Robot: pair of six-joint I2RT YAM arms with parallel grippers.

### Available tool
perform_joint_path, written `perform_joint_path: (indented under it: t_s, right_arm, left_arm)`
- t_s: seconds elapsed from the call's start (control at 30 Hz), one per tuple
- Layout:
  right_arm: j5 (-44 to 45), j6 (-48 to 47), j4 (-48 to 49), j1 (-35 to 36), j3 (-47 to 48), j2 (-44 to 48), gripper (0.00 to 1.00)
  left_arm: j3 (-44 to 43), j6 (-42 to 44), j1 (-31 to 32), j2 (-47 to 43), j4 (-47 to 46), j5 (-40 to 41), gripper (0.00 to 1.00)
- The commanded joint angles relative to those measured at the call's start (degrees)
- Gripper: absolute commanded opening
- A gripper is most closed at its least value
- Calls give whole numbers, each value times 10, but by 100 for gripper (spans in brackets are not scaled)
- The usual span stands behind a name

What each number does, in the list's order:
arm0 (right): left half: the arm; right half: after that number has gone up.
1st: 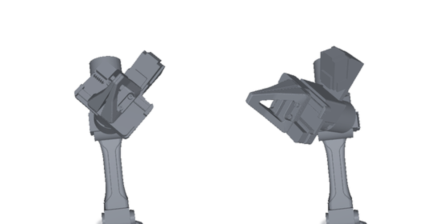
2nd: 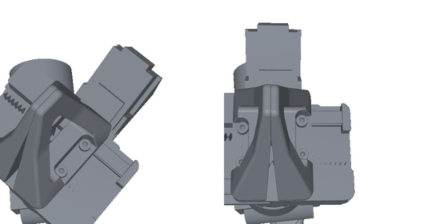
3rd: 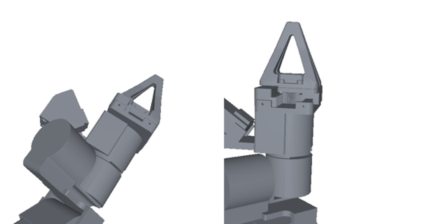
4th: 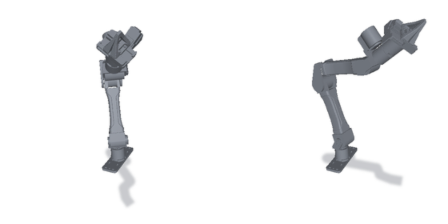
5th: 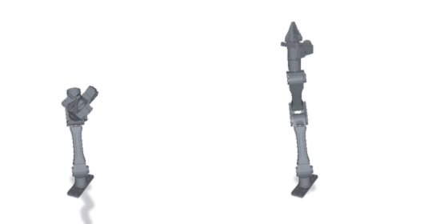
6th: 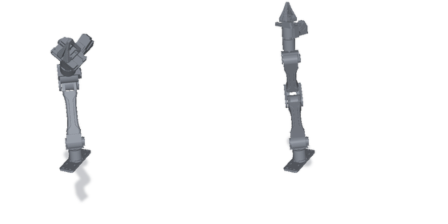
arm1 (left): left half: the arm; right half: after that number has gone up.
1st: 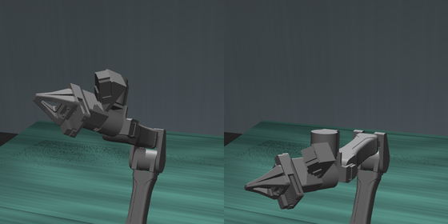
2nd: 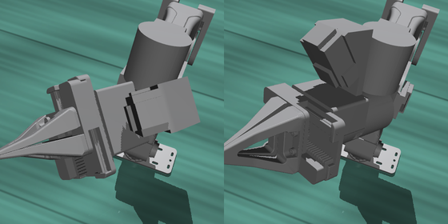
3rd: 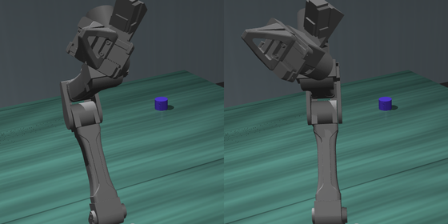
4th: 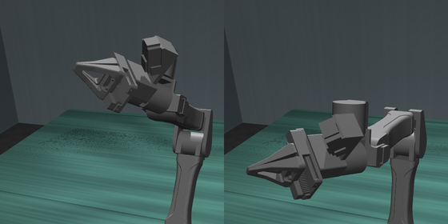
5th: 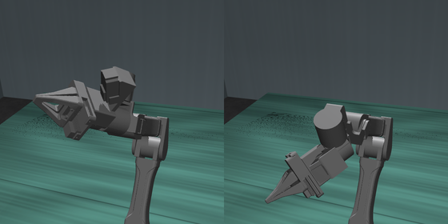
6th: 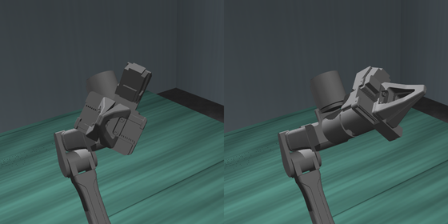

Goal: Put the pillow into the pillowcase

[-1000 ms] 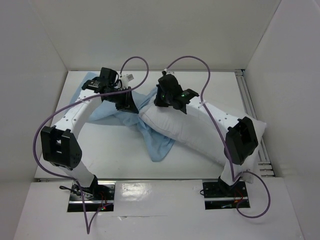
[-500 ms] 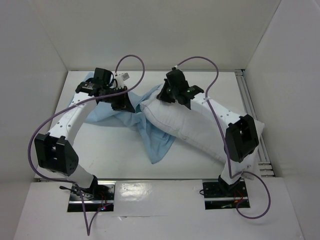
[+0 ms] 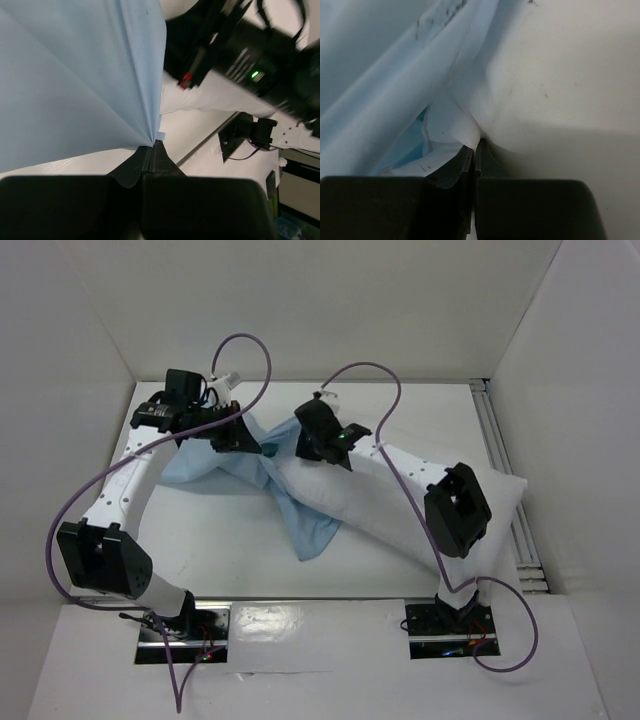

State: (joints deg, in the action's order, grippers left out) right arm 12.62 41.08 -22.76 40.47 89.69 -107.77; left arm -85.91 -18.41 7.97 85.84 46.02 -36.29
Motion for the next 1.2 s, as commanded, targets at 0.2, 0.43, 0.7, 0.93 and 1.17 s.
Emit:
perform_joint_path:
  t_s: [0.2, 0.43, 0.7, 0.93, 1.17]
  right_arm:
    - [-13, 12, 248, 48, -152, 60, 0]
    - [-25, -20, 257, 48, -173, 113, 25]
    - [-44, -33, 213, 48, -185, 181, 74]
    - [48, -62, 109, 48, -214, 301, 76]
    - [127, -111, -91, -39, -103, 261, 91]
  left_arm:
    - [-65, 18, 17, 26, 45, -98, 65]
    - [-137, 4, 17, 71, 71, -42, 96]
    - [-196, -20, 22, 118, 60, 39, 22]
    - [-273, -20, 49, 205, 54, 89, 64]
    - [-368, -14, 137, 298, 83, 271, 76]
